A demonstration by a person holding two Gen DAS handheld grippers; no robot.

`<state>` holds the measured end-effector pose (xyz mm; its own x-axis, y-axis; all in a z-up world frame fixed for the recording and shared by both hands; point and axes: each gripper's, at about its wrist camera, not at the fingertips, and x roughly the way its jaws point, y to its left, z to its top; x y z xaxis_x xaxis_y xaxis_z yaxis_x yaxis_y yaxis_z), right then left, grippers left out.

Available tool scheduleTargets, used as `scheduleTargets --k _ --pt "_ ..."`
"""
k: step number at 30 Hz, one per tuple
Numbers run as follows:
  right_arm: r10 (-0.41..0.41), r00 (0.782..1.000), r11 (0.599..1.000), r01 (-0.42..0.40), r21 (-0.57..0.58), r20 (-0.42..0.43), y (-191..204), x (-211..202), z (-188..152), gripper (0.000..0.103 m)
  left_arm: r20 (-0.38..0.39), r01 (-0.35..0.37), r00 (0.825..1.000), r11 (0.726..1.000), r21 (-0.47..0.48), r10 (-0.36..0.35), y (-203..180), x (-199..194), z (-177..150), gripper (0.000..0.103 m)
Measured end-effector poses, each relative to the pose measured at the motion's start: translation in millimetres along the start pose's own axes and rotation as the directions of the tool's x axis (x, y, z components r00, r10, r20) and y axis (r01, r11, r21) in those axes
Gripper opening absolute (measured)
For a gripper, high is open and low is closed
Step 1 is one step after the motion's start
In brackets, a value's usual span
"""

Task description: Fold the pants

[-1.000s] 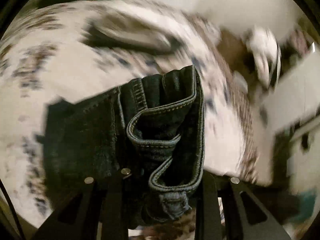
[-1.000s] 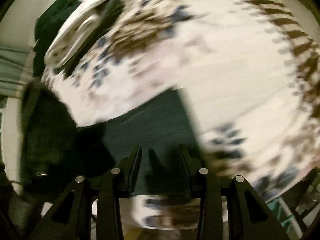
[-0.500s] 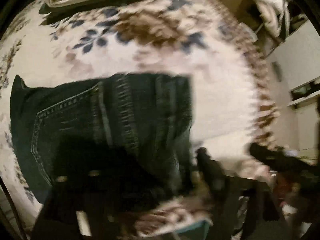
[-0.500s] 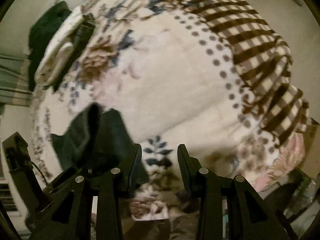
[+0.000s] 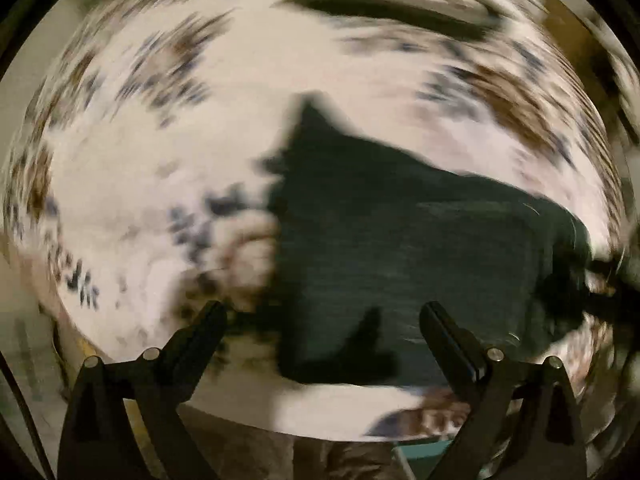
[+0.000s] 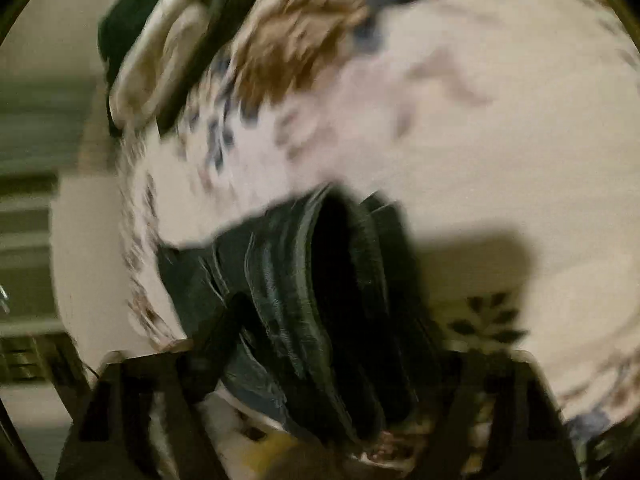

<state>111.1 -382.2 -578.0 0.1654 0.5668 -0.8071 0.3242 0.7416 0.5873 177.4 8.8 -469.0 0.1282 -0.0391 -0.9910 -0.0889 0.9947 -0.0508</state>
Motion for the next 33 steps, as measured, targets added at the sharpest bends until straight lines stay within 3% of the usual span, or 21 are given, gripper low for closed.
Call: scheduleTargets --k 1,5,8,12,15,17,18,19,21,22,24,26,27,28,29,30,31,32,33 --pt "-0.055 0.998 0.996 0.056 -0.063 0.023 13.1 2.6 -4.3 0.021 0.003 0.005 1.000 0.999 -0.036 -0.005 14.6 4.4 5.6 0.098" --pt "-0.120 0.977 0.983 0.142 -0.119 0.178 32.1 -28.8 -25.4 0.009 0.018 0.131 0.991 0.980 -0.151 -0.130 58.4 14.3 30.6 0.098" --pt "-0.154 0.960 0.985 0.167 -0.037 0.234 19.2 -58.1 -40.2 0.008 0.032 0.240 0.971 0.954 -0.179 -0.238 59.8 21.1 51.5 0.098" --pt "-0.152 0.969 0.986 0.134 0.102 0.194 -22.0 -61.9 -50.9 0.008 -0.007 0.310 0.949 0.940 -0.141 -0.314 33.1 39.7 78.1 0.098" --pt "-0.109 0.980 0.988 0.089 0.125 0.167 -34.5 -48.5 -46.7 0.015 -0.054 0.354 0.932 0.931 -0.087 -0.359 4.1 58.5 96.8 0.098" --pt "-0.138 0.979 0.985 0.121 0.120 0.151 -40.8 -40.9 -36.8 0.024 -0.078 0.369 0.926 0.929 -0.014 -0.369 -19.0 69.7 108.5 0.097" --pt "-0.137 0.979 0.985 0.119 0.125 0.148 -44.9 -37.7 -33.8 0.024 -0.078 0.360 0.931 0.933 0.021 -0.357 -26.1 74.6 111.9 0.070" --pt "-0.139 0.979 0.984 0.120 0.130 0.146 -47.4 -35.9 -31.1 0.024 -0.073 0.366 0.929 0.930 0.024 -0.364 -26.5 79.6 115.1 0.051" --pt "-0.167 0.976 0.982 0.153 0.109 0.142 -47.0 -33.8 -28.3 0.023 -0.068 0.402 0.912 0.914 -0.058 -0.405 -12.4 91.9 120.9 0.035" --pt "-0.185 0.973 0.980 0.173 0.098 0.139 -45.4 -33.1 -28.9 0.022 -0.064 0.455 0.883 0.881 -0.130 -0.466 0.1 100.6 124.2 0.033" --pt "-0.215 0.969 0.974 0.203 0.103 0.122 -45.8 -29.0 -27.0 0.022 -0.061 0.492 0.854 0.840 -0.227 -0.517 16.3 112.9 127.7 0.025" --pt "-0.177 0.981 0.974 0.163 0.156 0.081 -57.3 -24.4 -22.5 0.026 -0.036 0.552 0.795 0.748 -0.369 -0.605 39.7 126.9 129.3 0.028" --pt "-0.135 0.989 0.976 0.122 0.182 0.060 -63.1 -23.6 -21.1 0.032 -0.020 0.571 0.758 0.678 -0.462 -0.652 51.8 133.0 127.0 0.027" --pt "-0.070 0.996 0.974 0.058 0.218 0.049 -70.7 -24.4 -20.9 0.045 -0.016 0.581 0.737 0.645 -0.496 -0.676 56.7 132.3 125.8 0.029" --pt "-0.007 0.999 0.967 -0.005 0.256 0.047 -77.2 -28.1 -22.0 0.058 -0.015 0.589 0.729 0.639 -0.494 -0.684 58.3 126.7 125.0 0.032" --pt "0.034 0.998 0.962 -0.048 0.269 0.059 -79.9 -33.7 -25.0 0.063 -0.019 0.583 0.749 0.672 -0.455 -0.663 57.4 115.9 124.2 0.047" --pt "0.063 0.995 0.963 -0.082 0.257 0.083 -79.5 -40.3 -28.9 0.073 -0.026 0.562 0.785 0.730 -0.389 -0.619 52.5 101.2 122.5 0.069" --pt "0.080 0.992 0.968 -0.100 0.232 0.094 -77.2 -44.7 -33.1 0.082 -0.027 0.557 0.804 0.768 -0.314 -0.594 44.8 87.1 118.2 0.076" --pt "0.058 0.996 0.974 -0.072 0.215 0.071 -74.7 -42.9 -37.5 0.082 -0.032 0.553 0.815 0.793 -0.254 -0.579 37.9 77.2 113.3 0.080"
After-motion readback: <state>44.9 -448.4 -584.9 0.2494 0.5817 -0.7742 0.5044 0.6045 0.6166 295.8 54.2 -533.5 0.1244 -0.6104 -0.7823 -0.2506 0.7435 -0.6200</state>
